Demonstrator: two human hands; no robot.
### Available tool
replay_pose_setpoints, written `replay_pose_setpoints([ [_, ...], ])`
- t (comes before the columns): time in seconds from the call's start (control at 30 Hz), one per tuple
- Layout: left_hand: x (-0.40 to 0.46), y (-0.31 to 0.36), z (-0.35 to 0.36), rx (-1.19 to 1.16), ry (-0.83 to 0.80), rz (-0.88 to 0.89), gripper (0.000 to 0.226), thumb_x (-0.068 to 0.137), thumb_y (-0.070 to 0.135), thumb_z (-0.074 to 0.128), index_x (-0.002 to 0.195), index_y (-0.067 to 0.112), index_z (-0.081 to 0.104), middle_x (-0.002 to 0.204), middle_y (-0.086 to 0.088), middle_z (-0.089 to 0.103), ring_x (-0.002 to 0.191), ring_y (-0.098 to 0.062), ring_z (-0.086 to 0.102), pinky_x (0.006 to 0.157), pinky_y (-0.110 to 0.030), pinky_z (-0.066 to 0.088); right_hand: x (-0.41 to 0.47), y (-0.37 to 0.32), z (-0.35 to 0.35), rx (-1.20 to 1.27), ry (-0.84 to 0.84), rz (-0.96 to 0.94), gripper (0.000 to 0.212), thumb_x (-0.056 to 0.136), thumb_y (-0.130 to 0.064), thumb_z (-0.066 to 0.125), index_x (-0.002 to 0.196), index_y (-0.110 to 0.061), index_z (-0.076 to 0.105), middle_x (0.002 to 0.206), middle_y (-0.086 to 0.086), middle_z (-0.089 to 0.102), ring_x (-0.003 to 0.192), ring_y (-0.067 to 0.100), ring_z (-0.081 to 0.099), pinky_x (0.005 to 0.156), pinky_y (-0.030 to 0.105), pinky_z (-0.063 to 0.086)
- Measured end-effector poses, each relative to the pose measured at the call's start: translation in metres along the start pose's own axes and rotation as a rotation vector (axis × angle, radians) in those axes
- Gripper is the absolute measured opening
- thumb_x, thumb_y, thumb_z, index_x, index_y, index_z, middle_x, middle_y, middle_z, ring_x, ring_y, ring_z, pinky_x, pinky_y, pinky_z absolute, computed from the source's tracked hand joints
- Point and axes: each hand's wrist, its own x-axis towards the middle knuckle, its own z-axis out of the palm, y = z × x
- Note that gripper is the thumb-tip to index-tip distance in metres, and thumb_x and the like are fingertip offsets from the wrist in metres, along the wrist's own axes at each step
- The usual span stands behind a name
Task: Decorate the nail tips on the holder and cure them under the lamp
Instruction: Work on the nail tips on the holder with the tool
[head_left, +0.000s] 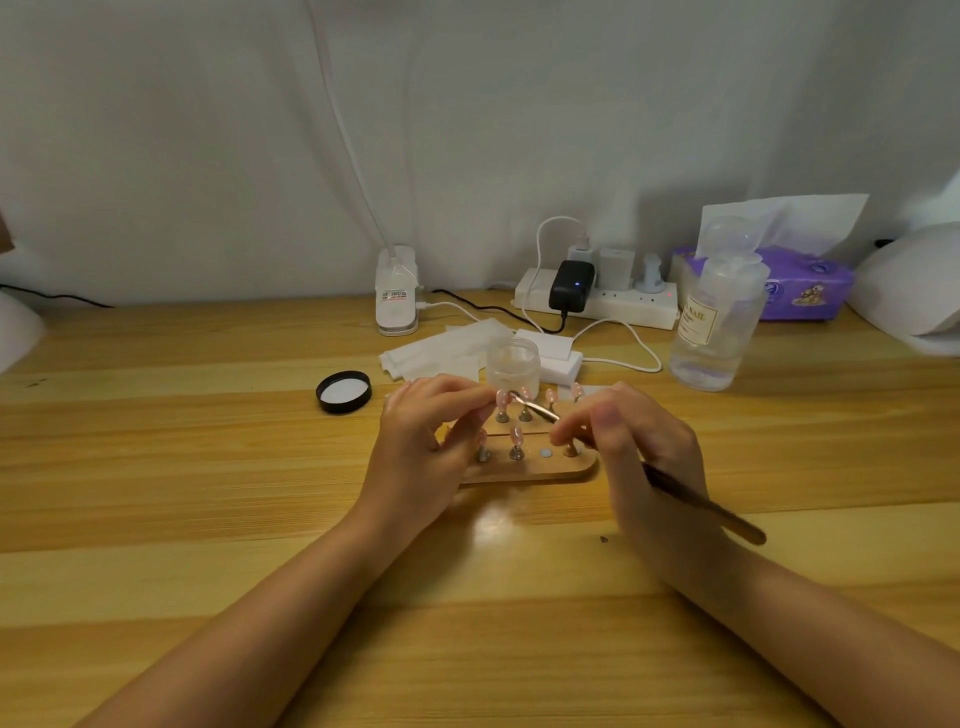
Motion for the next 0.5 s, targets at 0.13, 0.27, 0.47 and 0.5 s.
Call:
replay_pose_setpoints([
  [0.13, 0.0000, 0.0008, 0.0001, 0.007, 0.015, 0.004, 0.020, 0.078, -0.001, 0.062, 0.092, 0.009, 0.071, 0.085, 0.005, 0.063, 0.084, -0.020, 0.059, 0.082, -0.054, 0.042, 0.0006, 0.0027, 0.0018, -0.062, -0.060, -0.006, 0.047, 0.094, -0.049, 0.027, 0.079, -0.023, 0.062, 0.078, -0.027, 0.052, 0.076, -0.005, 0.052, 0.069, 0.026, 0.044],
  [0.27, 0.0001, 0.0019, -0.0001, 0.011, 0.004, -0.013, 0.022, 0.078, -0.007, 0.064, 0.092, 0.008, 0.072, 0.085, 0.001, 0.065, 0.084, -0.020, 0.058, 0.081, -0.055, 0.042, -0.0022, 0.0034, 0.0008, -0.016, -0.009, -0.009, 0.049, 0.095, -0.050, 0.024, 0.068, -0.027, 0.058, 0.067, -0.020, 0.055, 0.070, -0.001, 0.053, 0.067, 0.030, 0.044],
  [0.47, -0.0004, 0.0036, 0.0002, 0.023, 0.009, -0.003, 0.022, 0.077, -0.006, 0.063, 0.092, 0.007, 0.071, 0.084, -0.001, 0.065, 0.083, -0.024, 0.059, 0.080, -0.056, 0.043, 0.0030, 0.0008, 0.0003, -0.083, -0.011, -0.024, 0.035, 0.094, -0.049, 0.027, 0.081, -0.033, 0.055, 0.077, -0.025, 0.051, 0.075, 0.002, 0.051, 0.065, 0.025, 0.043],
  [0.5, -0.0005, 0.0032, 0.0002, 0.028, 0.007, -0.006, 0.021, 0.077, -0.007, 0.064, 0.092, 0.007, 0.071, 0.084, -0.002, 0.065, 0.083, -0.024, 0.059, 0.080, -0.056, 0.042, 0.0032, 0.0013, 0.0009, -0.086, -0.034, -0.020, 0.037, 0.094, -0.049, 0.027, 0.081, -0.031, 0.057, 0.078, -0.026, 0.051, 0.075, 0.001, 0.051, 0.065, 0.024, 0.043],
])
